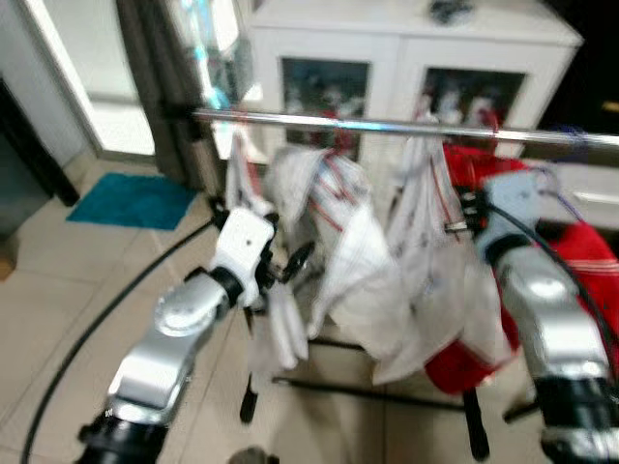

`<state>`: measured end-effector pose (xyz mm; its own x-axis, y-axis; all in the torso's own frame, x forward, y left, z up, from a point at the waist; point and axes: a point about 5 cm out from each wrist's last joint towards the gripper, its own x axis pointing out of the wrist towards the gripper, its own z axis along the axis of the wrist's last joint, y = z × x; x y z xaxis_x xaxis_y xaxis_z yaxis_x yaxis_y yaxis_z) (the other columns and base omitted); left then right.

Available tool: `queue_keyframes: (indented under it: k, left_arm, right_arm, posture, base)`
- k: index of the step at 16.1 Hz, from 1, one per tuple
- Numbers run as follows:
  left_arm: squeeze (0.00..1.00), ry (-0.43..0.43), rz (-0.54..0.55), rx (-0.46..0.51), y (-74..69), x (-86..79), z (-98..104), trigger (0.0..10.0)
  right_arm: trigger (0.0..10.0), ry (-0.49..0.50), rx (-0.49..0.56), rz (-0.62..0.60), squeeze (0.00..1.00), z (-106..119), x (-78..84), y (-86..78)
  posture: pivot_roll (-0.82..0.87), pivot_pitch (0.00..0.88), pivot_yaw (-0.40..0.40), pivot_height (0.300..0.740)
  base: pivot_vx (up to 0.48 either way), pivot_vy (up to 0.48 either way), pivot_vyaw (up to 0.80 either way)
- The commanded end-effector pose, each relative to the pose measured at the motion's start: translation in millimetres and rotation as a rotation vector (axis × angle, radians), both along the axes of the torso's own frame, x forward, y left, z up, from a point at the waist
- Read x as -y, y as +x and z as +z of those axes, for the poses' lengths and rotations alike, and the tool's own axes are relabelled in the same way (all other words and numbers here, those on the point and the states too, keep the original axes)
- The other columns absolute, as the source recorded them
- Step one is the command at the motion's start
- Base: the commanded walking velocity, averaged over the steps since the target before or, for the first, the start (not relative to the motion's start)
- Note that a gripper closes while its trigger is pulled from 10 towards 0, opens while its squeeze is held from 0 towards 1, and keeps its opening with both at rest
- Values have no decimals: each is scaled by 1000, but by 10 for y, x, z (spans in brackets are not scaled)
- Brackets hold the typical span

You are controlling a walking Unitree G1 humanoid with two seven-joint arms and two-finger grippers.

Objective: Hang hanger

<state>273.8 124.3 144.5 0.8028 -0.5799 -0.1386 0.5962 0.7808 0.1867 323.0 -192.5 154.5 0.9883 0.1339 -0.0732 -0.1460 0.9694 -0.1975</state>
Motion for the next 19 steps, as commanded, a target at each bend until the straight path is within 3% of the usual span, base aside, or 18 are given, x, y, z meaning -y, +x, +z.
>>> queue_keyframes:
  k: [1,4,7,11,19]
  left_arm:
    - [0,-3,-52,6,-16,65,51,10000]
    - [0,76,-143,25,-48,90,94,10000]
    - [0,69,-144,26,-46,63,130,10000]
    - [0,59,-224,28,-102,109,175,10000]
    - [0,79,-263,9,-144,126,141,10000]
  right_arm:
    - [10000,-14,5,-9,0,28,59,31]
    - [10000,-36,-25,-44,0,48,135,218]
    - [10000,-21,-49,-80,0,102,162,394]
    - [10000,-15,-134,-168,0,102,252,578]
    - [10000,-16,-276,-156,0,-12,215,669]
  posture:
    - [48,15,16,740]
    - [56,22,18,740]
    - [62,25,16,740]
    - [69,27,10,740]
    - [74,27,6,740]
  base:
    - [0,0,0]
    - [0,0,0]
    - [0,0,0]
    - [0,0,0]
    - [0,0,0]
